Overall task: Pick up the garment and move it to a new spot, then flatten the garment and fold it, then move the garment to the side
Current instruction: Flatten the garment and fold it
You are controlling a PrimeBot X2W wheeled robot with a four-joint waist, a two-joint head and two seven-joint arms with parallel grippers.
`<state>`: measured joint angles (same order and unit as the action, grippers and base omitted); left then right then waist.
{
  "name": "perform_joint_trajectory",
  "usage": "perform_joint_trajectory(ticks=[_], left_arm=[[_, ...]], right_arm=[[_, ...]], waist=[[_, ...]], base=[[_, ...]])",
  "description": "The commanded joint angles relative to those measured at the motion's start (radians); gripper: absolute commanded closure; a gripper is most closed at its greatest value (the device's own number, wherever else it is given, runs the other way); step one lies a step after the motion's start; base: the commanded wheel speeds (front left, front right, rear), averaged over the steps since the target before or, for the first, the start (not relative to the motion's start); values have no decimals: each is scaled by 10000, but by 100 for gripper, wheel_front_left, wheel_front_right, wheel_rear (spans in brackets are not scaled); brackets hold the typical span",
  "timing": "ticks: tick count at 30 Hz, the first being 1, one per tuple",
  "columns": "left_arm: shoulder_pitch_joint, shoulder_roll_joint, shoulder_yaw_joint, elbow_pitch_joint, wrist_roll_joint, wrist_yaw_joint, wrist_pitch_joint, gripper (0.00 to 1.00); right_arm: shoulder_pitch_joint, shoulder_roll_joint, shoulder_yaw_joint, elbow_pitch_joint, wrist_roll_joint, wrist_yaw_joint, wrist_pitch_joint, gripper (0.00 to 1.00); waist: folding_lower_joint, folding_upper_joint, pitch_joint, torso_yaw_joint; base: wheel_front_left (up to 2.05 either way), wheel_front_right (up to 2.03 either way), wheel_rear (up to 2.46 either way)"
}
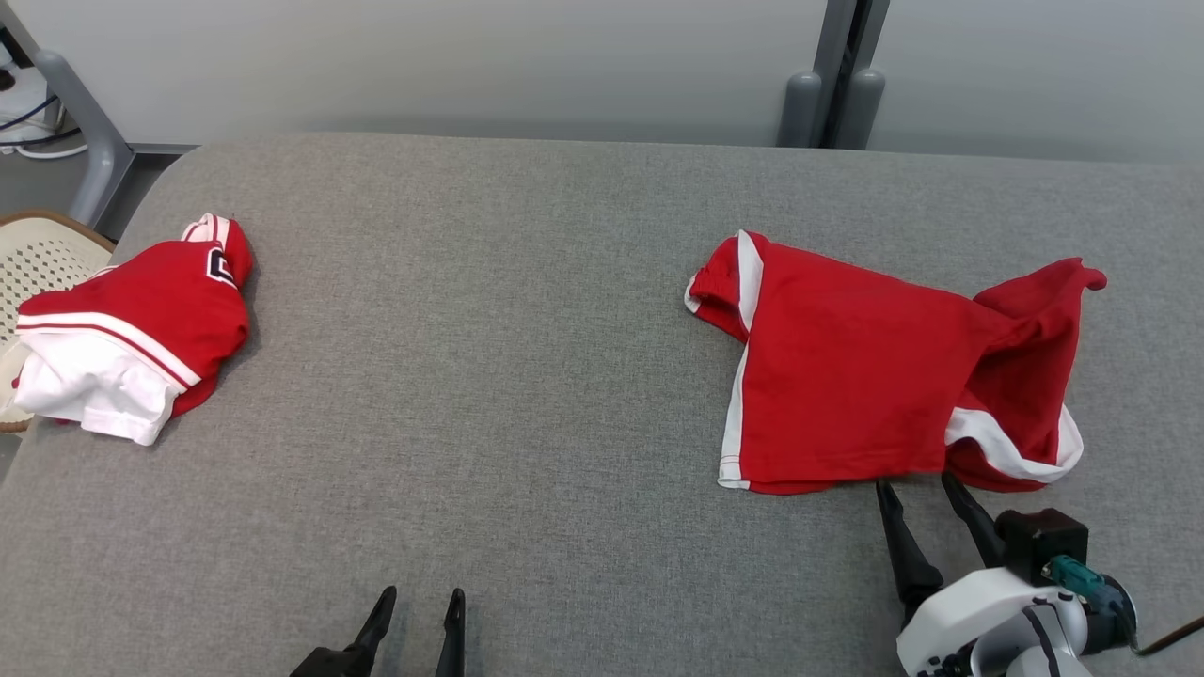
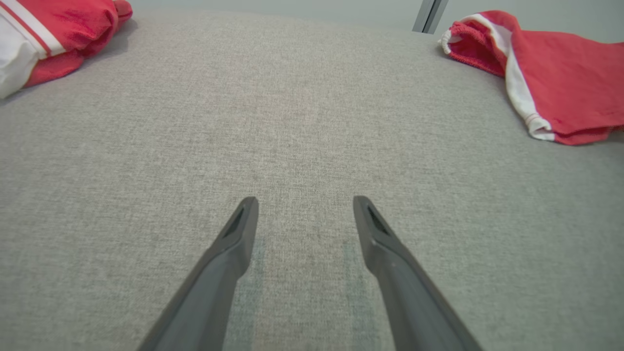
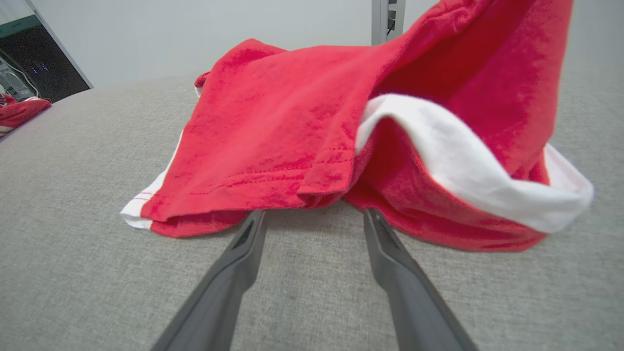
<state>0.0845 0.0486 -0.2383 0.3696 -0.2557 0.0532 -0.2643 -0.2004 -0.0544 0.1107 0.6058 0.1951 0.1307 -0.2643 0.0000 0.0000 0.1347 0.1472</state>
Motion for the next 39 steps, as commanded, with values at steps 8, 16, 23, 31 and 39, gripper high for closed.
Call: perform_joint_trajectory(ticks=[8, 16, 23, 31, 39], left_arm=[[-238, 36, 8, 83, -37, -35, -2, 0], [-184, 37, -56, 141, -138, -33, -2, 0], [-288, 36, -56, 205, -110, -37, -2, 0], [-147, 36, 53, 247, -67, -62, -2, 0], [-489, 36, -225, 333, -32, -170, -2, 0]], right_arm=[[-315, 7, 201, -143, 133, 1, 0, 31], [-417, 11, 100, -4, 89, -1, 0, 44], [-771, 15, -18, 288, 64, 1, 0, 100], [-1361, 6, 1030, -820, 1415, 1, 1, 100], [-4006, -658, 587, -673, 1420, 1, 0, 100]], waist=[[0, 0, 46, 46], [0, 0, 35, 88], [0, 0, 64, 137], [0, 0, 44, 172], [0, 0, 278, 357]], base=[[0, 0, 0], [0, 0, 0], [0, 0, 0], [0, 0, 0], [0, 0, 0]])
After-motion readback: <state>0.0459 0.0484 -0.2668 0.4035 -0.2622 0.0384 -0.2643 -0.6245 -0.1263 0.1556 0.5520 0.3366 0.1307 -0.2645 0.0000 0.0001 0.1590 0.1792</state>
